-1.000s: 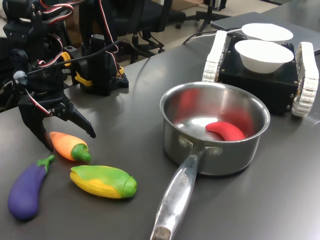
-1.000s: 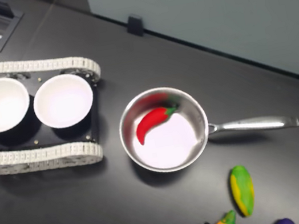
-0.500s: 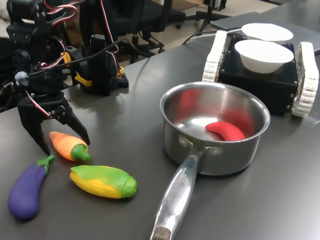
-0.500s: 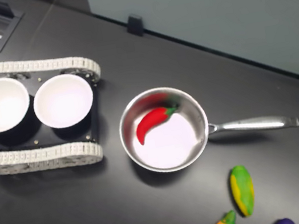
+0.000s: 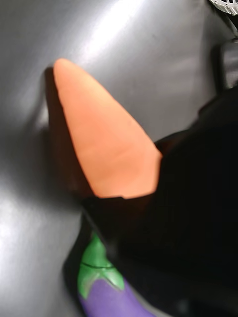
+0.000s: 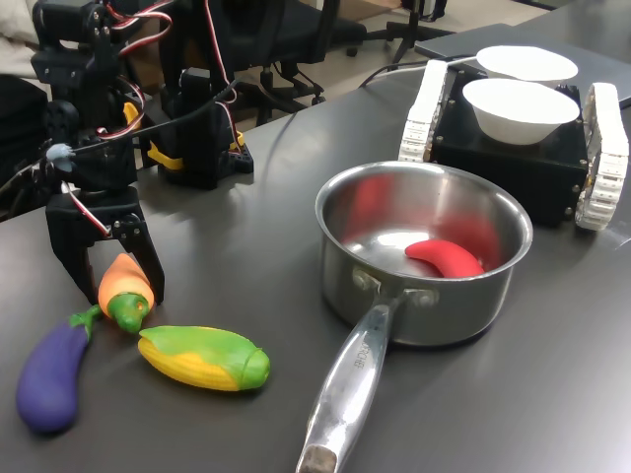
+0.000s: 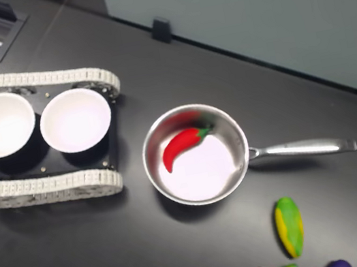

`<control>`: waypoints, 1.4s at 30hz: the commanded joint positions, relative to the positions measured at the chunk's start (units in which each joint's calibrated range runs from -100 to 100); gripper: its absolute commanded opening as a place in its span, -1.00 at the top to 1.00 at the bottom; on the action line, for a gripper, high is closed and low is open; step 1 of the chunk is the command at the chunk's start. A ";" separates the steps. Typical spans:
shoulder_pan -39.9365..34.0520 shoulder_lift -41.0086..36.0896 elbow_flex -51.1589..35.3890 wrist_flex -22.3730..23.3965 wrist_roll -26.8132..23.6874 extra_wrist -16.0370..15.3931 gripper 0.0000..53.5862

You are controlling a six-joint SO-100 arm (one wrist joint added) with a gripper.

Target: Pick up the carrot and place them in the pan

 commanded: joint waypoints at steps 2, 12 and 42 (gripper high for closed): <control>-0.90 -3.40 3.79 -2.81 -0.49 1.12 0.10; -2.85 -5.93 8.88 -4.85 -0.93 3.05 0.58; -5.37 -18.59 -9.38 4.44 -22.37 -17.96 0.99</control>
